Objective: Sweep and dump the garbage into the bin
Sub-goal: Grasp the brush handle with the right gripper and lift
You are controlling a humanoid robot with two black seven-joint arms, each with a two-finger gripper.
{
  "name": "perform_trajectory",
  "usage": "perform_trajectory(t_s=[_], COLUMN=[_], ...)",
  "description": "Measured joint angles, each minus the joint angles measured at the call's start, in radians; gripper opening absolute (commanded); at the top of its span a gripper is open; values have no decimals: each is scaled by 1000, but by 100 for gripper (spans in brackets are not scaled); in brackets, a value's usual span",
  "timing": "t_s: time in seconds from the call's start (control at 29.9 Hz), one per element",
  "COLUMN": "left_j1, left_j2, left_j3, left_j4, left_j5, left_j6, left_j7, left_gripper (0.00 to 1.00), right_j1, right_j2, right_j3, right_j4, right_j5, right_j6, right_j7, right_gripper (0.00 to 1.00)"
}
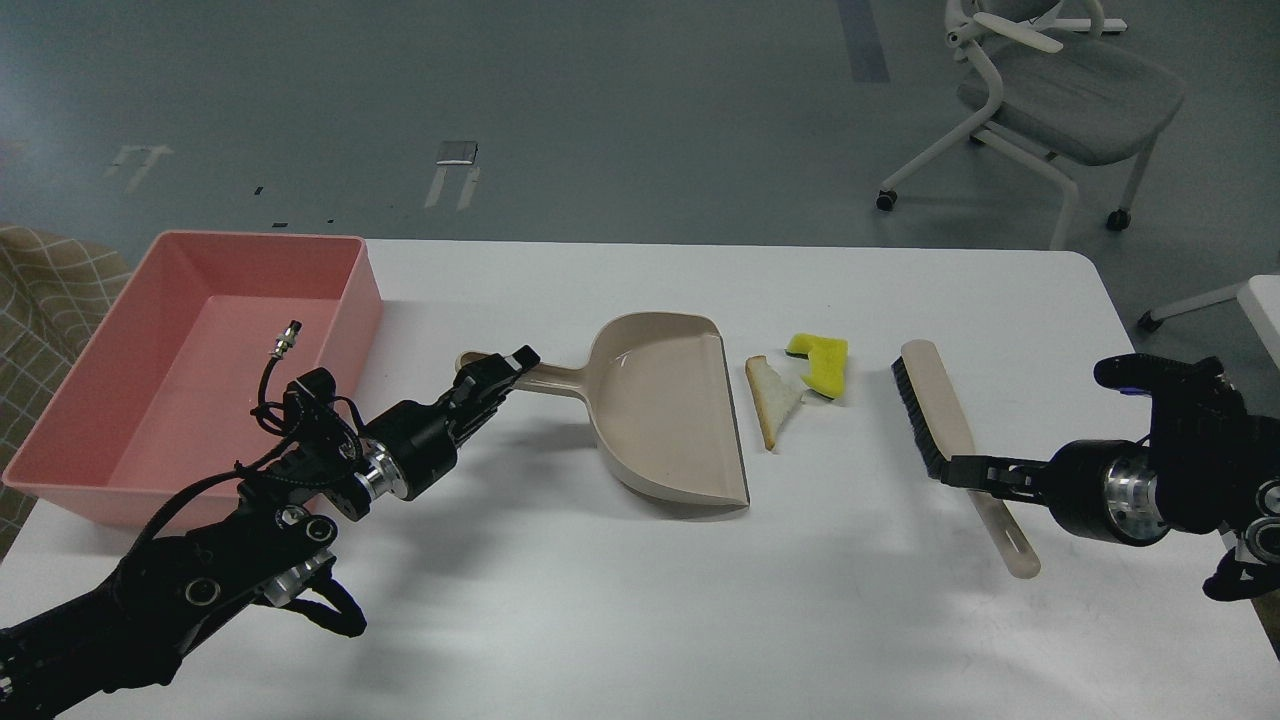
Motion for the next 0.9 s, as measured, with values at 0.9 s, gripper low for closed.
perform_trajectory(t_s=[0.9], left_j1=[1], left_j2=[1], left_j3=[-2], left_j4=[0], left_j5=[-3], left_j6=[0], left_j7=[-2], left_gripper=[20], right_j1=[-6], right_j2=[0], right_j3=[-1], right_j4=[1], right_j5=[3], right_j6=[0], right_j7=[-8], right_gripper=[30])
